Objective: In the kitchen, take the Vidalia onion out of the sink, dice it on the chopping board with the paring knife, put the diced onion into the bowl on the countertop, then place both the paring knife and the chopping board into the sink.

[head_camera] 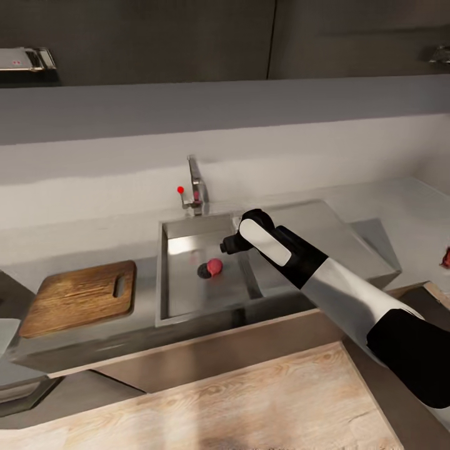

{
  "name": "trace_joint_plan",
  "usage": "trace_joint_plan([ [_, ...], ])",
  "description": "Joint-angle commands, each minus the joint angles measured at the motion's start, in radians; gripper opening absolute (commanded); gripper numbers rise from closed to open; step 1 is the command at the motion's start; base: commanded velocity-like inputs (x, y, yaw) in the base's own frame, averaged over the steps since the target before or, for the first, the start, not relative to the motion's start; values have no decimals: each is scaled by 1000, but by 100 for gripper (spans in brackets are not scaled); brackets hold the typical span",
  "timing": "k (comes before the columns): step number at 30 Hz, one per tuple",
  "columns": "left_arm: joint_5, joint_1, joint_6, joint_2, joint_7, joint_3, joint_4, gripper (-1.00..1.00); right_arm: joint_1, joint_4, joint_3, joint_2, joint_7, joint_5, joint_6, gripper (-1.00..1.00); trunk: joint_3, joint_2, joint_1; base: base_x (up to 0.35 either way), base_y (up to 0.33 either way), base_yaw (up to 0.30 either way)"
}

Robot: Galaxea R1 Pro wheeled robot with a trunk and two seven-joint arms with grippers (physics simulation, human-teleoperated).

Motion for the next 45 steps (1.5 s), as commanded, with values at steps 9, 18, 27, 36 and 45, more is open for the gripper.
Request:
trace_joint_plan([
  [9,11,0,-4,0,-8,1,2,100,-1,0,0,0,-10,90,0,100,4,-2,1,-10,-21,-254],
  [18,11,0,-4,1,-8,2,2,100,-1,0,-2,0,-10,113,-2,100,9,-2,1,0,-1,-256],
  [27,11,0,-4,1,-8,2,2,100,-1,-2,-2,0,-8,114,-3,100,14,-2,1,0,0,-256],
  [36,11,0,-4,2,-8,3,2,100,-1,-10,-3,0,-4,114,-4,100,15,-2,1,0,0,-65],
  [45,11,0,-5,1,-8,2,2,100,-1,-12,-5,-1,-8,135,-5,100,15,-2,1,0,0,-8],
])
